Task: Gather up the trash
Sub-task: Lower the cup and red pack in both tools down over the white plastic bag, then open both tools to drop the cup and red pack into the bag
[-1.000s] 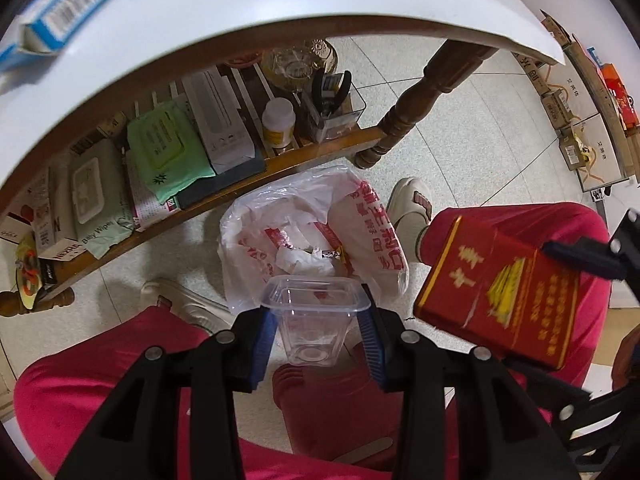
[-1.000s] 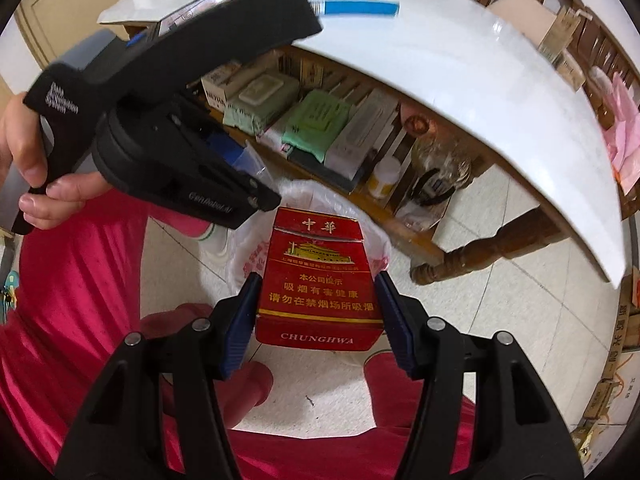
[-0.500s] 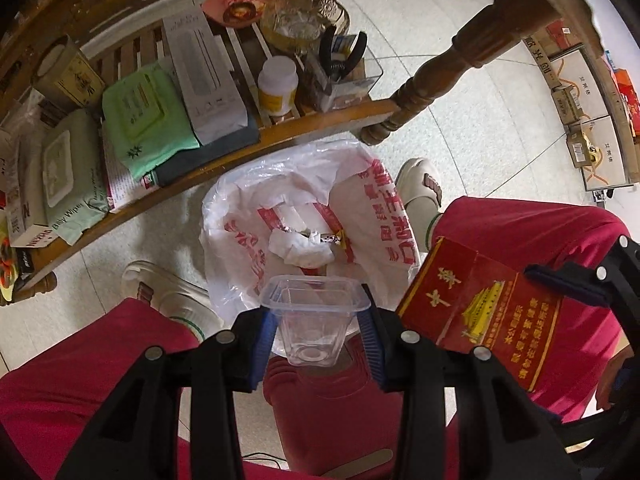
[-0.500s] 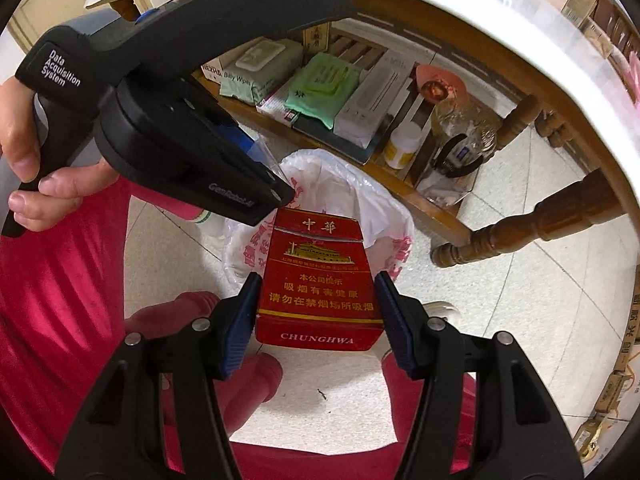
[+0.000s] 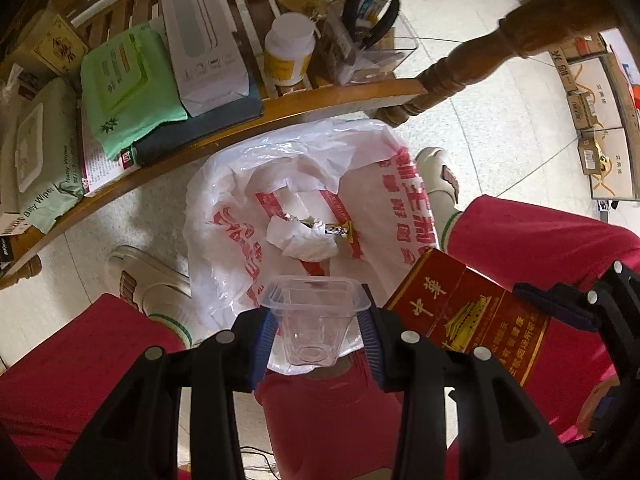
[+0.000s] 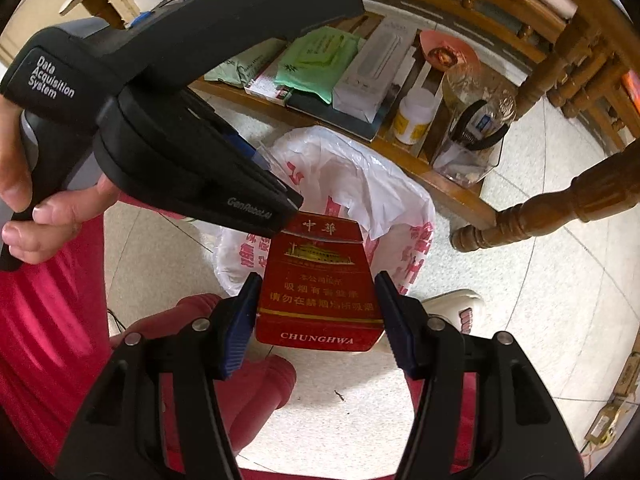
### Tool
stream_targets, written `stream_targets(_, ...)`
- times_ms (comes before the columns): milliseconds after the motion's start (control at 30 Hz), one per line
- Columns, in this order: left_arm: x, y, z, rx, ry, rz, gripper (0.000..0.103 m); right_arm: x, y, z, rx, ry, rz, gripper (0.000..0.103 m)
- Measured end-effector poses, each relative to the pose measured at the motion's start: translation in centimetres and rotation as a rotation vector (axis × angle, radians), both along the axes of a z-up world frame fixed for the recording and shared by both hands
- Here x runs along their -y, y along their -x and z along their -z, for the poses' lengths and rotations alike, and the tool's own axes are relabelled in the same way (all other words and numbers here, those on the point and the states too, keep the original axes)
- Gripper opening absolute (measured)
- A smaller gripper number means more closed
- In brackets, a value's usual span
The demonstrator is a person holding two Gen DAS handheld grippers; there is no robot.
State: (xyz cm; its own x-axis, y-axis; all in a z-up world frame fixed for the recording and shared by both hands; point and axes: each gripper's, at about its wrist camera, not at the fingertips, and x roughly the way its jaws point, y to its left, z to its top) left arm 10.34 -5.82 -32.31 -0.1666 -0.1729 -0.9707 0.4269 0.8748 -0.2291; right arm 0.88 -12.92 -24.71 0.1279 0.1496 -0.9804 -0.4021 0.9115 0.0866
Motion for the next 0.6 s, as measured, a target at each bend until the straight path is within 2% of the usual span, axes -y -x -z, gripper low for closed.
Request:
stream_targets(267, 0.0, -1.4, 3.0, -0.071, 0.007, -0.036, 0.039, 0.4, -1.3, 2.7, -0.042, -0.011, 0.044, 0.057)
stream_targets(600, 0.3, -2.4, 6.0, -0.121, -0.035, -0.061, 0.039, 0.4, -2.0, 5.9, -0.085, -0.008, 0.057, 0.057)
